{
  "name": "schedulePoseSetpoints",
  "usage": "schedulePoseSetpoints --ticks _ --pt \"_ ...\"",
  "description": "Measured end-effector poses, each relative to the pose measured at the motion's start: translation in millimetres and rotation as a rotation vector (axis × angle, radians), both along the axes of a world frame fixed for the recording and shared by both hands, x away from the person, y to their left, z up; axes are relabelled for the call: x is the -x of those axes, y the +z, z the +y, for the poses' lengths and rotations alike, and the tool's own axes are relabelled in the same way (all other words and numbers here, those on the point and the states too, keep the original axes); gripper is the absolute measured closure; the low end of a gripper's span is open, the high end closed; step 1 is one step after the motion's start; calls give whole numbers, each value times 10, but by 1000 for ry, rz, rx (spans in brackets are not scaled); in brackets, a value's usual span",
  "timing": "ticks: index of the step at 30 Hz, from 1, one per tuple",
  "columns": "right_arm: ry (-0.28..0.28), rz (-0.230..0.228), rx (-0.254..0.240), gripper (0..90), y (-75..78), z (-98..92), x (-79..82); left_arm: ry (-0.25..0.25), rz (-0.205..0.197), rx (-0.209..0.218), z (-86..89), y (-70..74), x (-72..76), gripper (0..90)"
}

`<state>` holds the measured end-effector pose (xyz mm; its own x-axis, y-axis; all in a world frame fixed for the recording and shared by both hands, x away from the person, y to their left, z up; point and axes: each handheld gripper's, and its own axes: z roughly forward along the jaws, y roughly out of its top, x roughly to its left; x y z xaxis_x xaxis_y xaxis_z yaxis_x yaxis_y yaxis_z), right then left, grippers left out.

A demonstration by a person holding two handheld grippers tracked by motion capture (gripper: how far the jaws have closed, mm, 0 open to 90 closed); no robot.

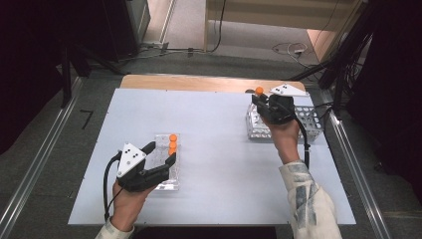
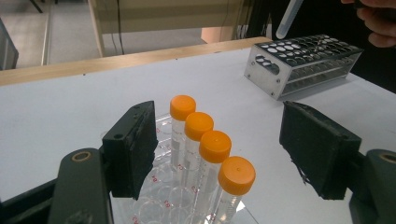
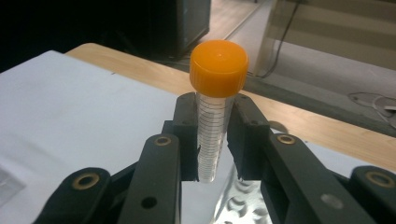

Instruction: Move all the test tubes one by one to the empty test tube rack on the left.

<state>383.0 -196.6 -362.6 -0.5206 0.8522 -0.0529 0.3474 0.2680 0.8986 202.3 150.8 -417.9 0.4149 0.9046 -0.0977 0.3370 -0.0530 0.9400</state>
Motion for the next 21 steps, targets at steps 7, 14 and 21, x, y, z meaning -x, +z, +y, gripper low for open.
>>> schedulePoseSetpoints --ticks 7,14,21 --pt "129 -3 27 719 -8 143 339 1 1 -3 -16 -8 -4 269" --pt "251 16 20 719 -153 306 658 -4 2 -4 -27 -9 0 269" --pt "345 45 31 719 -326 497 882 -7 -1 -4 -28 -4 6 270"
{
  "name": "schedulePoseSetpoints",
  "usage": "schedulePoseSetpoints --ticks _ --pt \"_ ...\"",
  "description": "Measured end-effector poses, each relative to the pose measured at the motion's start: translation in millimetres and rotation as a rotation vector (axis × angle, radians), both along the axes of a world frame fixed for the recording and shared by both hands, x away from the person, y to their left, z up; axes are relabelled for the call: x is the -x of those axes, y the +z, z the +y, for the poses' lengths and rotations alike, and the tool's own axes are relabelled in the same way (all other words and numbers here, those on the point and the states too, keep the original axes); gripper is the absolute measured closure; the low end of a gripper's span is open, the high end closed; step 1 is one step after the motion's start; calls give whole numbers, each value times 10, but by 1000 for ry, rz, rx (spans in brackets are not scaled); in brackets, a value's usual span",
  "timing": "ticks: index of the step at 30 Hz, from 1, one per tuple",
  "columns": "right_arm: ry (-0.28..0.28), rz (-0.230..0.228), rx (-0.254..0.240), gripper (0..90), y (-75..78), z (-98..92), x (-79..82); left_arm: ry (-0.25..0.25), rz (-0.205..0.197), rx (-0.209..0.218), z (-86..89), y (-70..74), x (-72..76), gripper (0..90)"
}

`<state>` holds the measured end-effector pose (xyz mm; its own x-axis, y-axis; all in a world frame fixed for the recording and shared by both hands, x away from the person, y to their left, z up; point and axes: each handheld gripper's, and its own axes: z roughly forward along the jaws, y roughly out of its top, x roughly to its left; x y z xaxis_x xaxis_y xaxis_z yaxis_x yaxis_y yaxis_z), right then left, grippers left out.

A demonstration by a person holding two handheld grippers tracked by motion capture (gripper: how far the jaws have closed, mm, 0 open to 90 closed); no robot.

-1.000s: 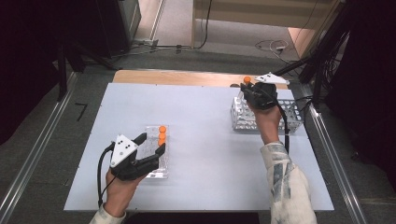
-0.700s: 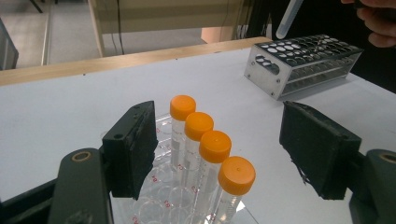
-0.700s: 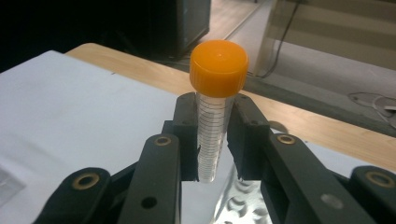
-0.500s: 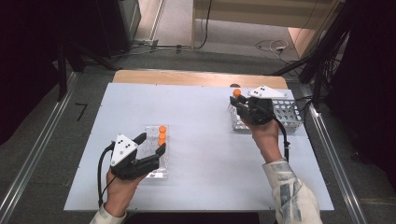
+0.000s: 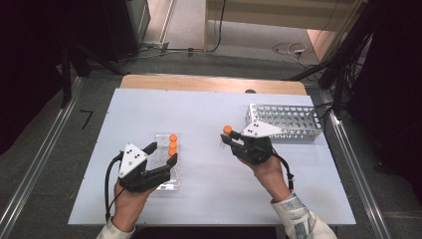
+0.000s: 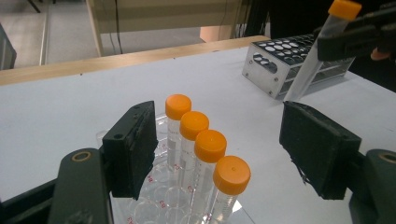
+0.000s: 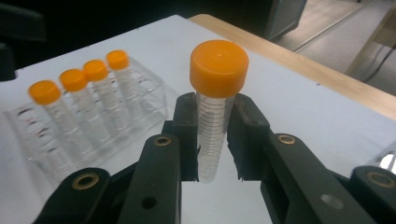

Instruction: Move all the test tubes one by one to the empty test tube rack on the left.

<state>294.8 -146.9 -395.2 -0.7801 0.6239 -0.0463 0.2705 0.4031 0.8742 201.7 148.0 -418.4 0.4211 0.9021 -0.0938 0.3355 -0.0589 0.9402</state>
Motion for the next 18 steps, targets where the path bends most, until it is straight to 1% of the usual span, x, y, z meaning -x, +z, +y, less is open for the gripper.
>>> schedulePoseSetpoints --ticks 5,9,16,18 --pt "48 20 3 719 -94 103 135 -8 -3 1 -15 6 12 271" --pt "81 25 13 719 -150 158 227 -15 -4 1 -37 10 22 272" --pt "132 44 25 719 -261 239 346 -38 -10 -2 -83 24 48 276" --pt "138 53 31 719 -291 261 369 -46 -11 -4 -99 25 56 276"
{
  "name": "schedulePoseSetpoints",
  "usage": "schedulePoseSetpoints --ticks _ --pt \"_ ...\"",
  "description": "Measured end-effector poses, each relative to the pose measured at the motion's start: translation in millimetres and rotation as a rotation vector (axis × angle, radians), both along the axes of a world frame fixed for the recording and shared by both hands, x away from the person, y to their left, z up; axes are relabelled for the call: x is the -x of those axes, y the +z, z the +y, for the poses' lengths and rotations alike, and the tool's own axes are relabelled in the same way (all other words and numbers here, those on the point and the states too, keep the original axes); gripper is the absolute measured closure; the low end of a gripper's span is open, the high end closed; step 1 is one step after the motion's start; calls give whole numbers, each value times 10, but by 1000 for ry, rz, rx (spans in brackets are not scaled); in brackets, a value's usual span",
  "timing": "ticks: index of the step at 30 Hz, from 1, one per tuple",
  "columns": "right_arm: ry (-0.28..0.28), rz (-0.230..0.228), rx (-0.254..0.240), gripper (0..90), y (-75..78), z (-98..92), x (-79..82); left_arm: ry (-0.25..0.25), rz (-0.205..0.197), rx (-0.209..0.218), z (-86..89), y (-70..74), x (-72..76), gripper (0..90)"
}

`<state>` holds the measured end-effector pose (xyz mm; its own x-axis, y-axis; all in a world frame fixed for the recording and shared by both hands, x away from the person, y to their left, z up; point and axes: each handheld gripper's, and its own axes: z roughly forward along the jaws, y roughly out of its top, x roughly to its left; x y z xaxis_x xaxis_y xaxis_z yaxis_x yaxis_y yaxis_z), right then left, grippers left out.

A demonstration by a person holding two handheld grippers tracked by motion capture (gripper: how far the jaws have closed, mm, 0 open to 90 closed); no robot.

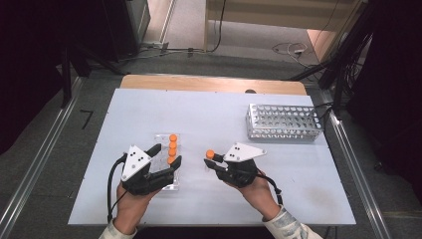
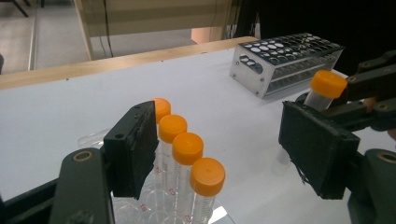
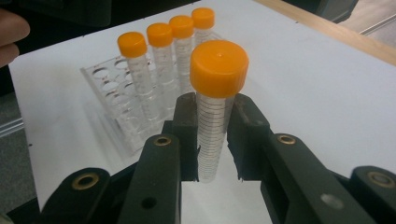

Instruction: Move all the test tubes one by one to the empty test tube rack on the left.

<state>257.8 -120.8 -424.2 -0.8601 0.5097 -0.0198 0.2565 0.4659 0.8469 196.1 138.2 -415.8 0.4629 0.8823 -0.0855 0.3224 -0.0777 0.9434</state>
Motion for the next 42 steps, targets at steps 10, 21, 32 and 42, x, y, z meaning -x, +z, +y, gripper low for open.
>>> schedulePoseSetpoints --ticks 10,21,32,42 --pt "41 28 21 718 -123 105 87 -76 -4 -6 -133 13 69 301" --pt "92 38 27 718 -190 252 206 -191 9 -17 -300 -33 123 457" --pt "115 48 19 718 -187 297 260 -231 41 -49 -419 -132 125 580" --pt "120 51 18 718 -185 306 277 -225 46 -47 -403 -143 117 678"
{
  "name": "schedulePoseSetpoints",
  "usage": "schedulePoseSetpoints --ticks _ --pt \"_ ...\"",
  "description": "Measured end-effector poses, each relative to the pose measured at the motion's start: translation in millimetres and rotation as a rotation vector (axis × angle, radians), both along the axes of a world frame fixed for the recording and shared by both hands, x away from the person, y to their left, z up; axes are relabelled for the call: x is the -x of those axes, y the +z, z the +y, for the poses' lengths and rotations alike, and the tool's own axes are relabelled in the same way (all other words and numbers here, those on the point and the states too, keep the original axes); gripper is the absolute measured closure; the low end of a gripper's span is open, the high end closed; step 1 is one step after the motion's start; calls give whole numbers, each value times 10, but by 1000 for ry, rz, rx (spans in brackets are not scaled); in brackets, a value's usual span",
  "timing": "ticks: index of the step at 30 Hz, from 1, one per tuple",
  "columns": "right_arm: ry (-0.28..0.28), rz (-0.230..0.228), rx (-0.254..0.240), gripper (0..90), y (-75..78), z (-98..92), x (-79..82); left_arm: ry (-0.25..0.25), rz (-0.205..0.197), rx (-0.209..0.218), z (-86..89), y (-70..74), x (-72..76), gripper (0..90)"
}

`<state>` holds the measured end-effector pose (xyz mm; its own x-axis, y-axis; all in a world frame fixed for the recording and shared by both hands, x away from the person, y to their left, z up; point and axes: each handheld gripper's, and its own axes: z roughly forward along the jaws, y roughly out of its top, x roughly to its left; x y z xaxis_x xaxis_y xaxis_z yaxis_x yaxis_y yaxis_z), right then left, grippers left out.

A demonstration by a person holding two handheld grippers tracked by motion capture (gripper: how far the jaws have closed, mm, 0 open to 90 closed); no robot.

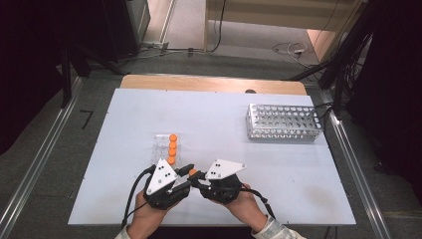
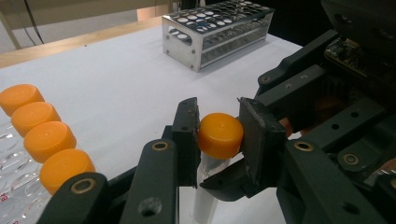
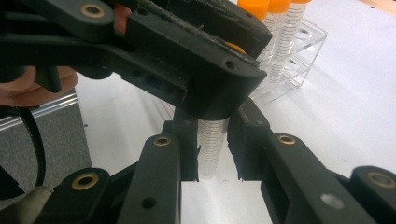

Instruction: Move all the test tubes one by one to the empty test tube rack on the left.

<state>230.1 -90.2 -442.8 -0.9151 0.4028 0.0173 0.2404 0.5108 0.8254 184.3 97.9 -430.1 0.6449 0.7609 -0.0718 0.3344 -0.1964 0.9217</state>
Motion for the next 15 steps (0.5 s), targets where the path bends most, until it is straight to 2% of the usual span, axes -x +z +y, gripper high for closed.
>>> schedulePoseSetpoints --ticks 7,9,13,15 --pt "7 8 -11 693 6 -3 9 -7 13 14 18 17 -1 693" --pt "27 7 -17 553 15 -1 19 -9 13 20 35 39 -1 693" --pt "43 4 -7 356 25 18 42 -1 4 46 95 109 12 693" --pt "50 20 -4 303 26 25 49 5 -2 56 122 143 19 694"
